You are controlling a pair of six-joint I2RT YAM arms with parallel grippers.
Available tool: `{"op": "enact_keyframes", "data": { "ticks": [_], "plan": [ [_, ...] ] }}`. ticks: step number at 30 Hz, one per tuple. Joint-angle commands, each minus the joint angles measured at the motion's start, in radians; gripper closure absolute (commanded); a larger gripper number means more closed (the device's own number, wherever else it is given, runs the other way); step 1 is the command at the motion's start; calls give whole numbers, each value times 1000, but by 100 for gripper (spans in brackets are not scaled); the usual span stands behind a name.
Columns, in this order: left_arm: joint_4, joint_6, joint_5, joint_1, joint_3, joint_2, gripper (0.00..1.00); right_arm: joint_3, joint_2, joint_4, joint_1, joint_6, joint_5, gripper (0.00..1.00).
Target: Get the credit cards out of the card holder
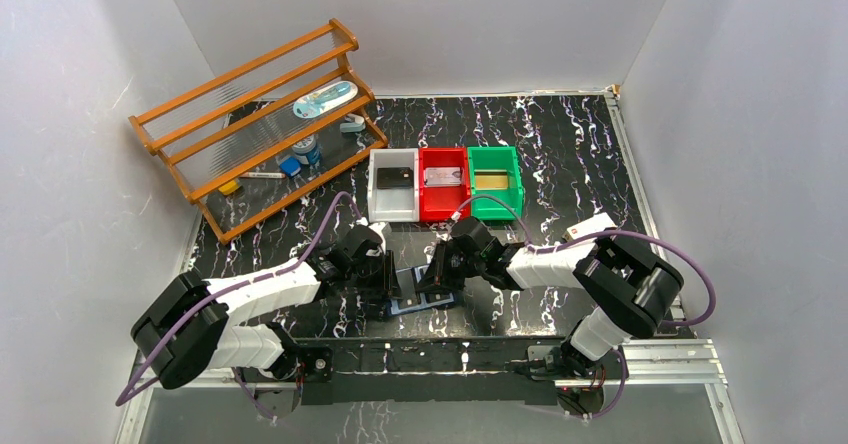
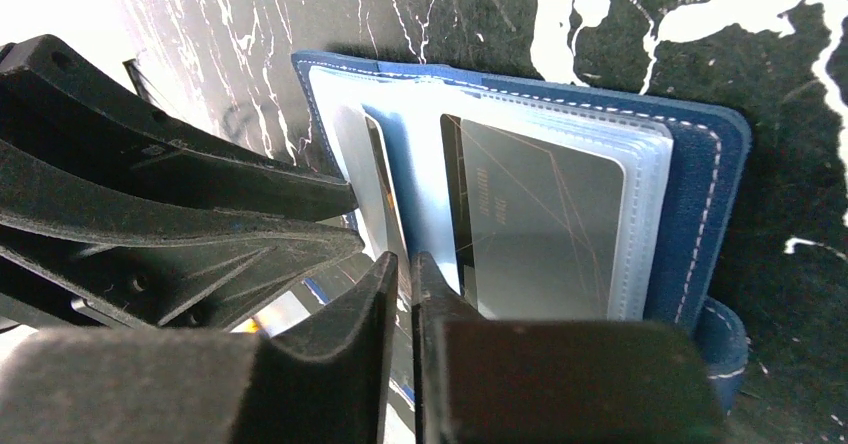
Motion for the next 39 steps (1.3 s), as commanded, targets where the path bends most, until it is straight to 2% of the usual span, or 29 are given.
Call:
{"op": "enact_keyframes", "data": {
  "ticks": [1,6,27,34,39],
  "plan": [
    [-58,18,-39,4,-28,-3,74,-4,-8,47,-4,2,-3,85],
    [-73,23,-51,4,-25,-12,74,-4,-25,25,-5,-9,14,93],
    [-99,27,-72,4,-16,-31,74,-56,-92,-19,-59,-37,10,93],
    [-136,24,-103,4,57,-123,61,-54,-50,17,-59,-28,-17,92],
    [-73,26,-62,5,95,-146,54,-57,-39,17,-59,-28,-13,92]
  ]
}}
